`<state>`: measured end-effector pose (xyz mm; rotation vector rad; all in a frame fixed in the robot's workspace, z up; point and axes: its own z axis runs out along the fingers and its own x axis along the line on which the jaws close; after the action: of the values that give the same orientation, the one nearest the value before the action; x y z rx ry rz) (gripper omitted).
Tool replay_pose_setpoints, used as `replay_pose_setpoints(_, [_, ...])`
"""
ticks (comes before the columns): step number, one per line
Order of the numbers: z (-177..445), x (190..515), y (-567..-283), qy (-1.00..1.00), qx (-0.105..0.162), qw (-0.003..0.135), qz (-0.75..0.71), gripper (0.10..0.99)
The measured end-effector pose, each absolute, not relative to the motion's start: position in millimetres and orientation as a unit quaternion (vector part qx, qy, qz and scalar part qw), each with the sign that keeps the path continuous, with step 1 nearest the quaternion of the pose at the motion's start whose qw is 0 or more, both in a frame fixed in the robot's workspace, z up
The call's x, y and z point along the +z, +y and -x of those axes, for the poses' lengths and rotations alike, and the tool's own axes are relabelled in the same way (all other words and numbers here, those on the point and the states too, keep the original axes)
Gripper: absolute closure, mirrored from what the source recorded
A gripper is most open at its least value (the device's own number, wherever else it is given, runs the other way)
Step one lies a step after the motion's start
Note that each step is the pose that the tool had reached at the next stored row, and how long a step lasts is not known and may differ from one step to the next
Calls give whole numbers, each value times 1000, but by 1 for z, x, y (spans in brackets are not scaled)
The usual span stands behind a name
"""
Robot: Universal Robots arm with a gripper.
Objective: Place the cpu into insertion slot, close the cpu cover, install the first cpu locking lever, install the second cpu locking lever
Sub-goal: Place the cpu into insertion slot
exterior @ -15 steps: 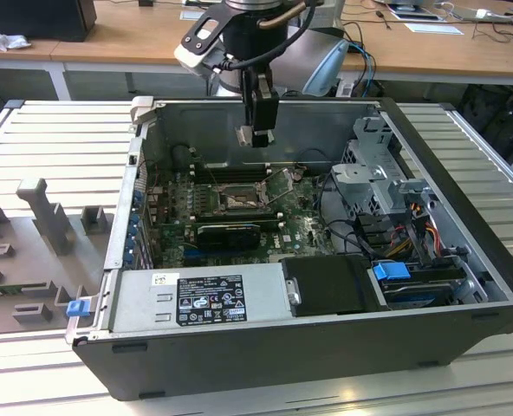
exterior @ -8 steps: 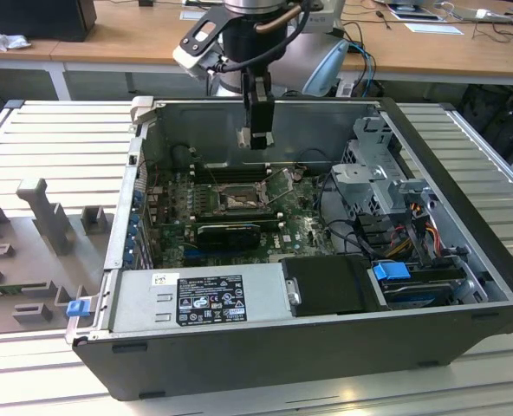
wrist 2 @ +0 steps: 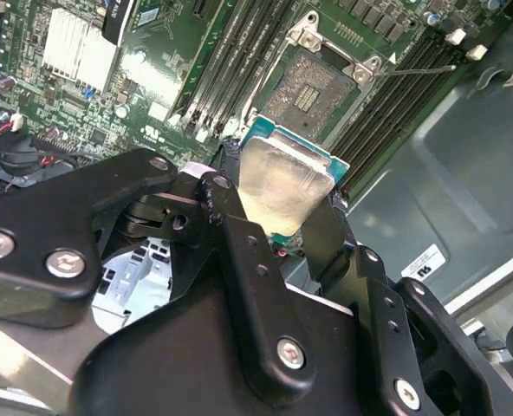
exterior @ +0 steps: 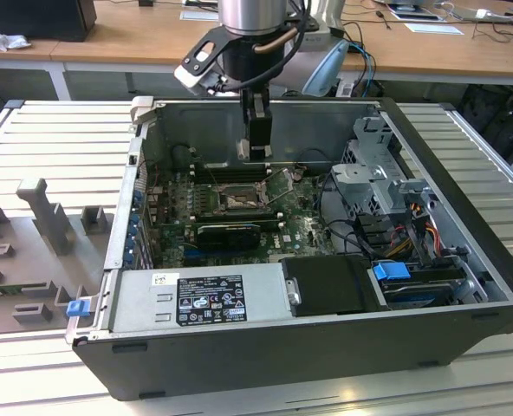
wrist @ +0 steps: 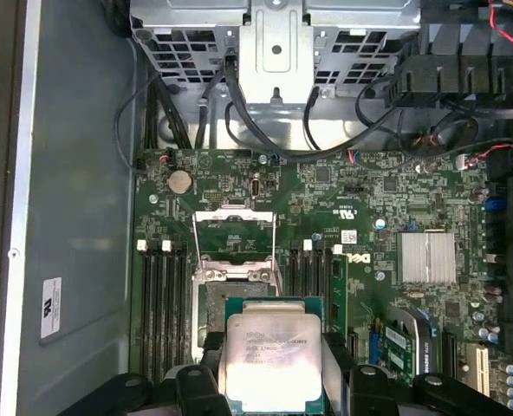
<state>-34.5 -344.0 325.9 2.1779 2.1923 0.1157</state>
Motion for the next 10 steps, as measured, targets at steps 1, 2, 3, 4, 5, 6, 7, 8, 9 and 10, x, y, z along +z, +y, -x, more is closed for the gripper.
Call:
replay_pose_setpoints(1, [35, 324, -344, 709, 37, 25, -704, 557])
replay_pose_setpoints(2, [35, 321, -344, 709, 37, 25, -704, 557])
replay_pose_setpoints(3, [35, 318, -344, 709, 37, 25, -704, 557])
replay_pose_setpoints(4, [35, 317, -344, 709, 37, 25, -704, 557])
replay_pose_setpoints(5, [35, 315, -344, 709, 37, 25, -704, 557])
replay_pose_setpoints(6, [35, 313, -344, 709, 37, 24, -704, 557])
replay_pose_setpoints(7, [35, 312, -344, 709, 37, 24, -704, 557])
replay_pose_setpoints(8, [35, 310, -344, 709, 37, 24, -704, 557])
replay_pose_setpoints(9, [35, 309, -344, 709, 37, 24, -704, 557])
replay_pose_setpoints(10, [35, 307, -344, 709, 37, 24, -704, 557])
